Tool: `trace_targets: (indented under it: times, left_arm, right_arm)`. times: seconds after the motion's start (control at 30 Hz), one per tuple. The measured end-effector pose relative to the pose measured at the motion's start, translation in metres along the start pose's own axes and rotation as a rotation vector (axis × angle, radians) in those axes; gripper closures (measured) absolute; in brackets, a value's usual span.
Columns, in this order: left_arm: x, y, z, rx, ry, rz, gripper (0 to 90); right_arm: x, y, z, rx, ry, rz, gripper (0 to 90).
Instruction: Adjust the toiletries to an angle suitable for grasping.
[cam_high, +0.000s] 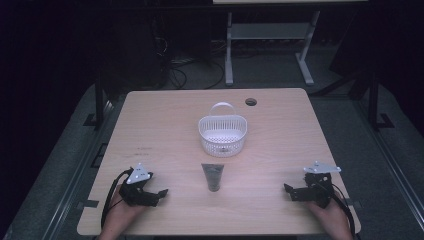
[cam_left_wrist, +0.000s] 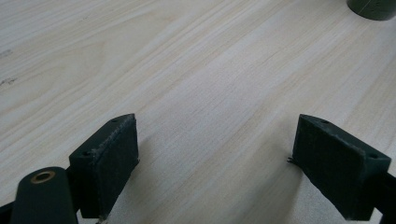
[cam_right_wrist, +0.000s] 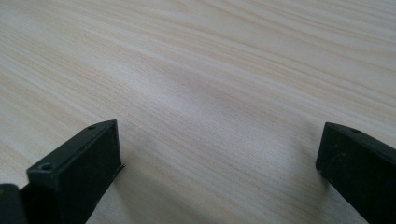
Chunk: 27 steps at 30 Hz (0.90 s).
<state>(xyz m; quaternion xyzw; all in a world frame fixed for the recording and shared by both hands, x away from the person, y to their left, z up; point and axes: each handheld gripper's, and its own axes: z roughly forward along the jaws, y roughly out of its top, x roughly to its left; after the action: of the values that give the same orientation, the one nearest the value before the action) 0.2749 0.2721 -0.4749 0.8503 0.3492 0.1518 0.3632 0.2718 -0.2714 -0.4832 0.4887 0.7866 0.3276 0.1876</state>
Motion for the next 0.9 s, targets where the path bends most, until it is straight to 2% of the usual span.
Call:
trace_targets:
  times: [0.4, 0.53, 0.7, 0.9]
  left_arm:
    - [0.001, 0.000, -0.001, -0.010, 0.001, -0.002, 15.7]
    - [0.001, 0.001, -0.003, -0.018, -0.031, -0.025, 23.7]
    - [-0.002, 0.007, -0.006, -0.030, -0.054, -0.024, 34.2]
    - [-0.004, 0.012, -0.013, -0.037, -0.081, -0.031, 52.7]
  right_arm:
    - [0.000, 0.000, 0.000, 0.000, -0.002, 0.001, 0.0]
    - [0.000, 0.000, 0.000, -0.001, -0.003, 0.003, 0.0]
    - [0.000, 0.000, 0.000, 0.000, -0.003, 0.003, 0.0]
    - [0.000, 0.000, 0.000, 0.000, -0.003, 0.003, 0.0]
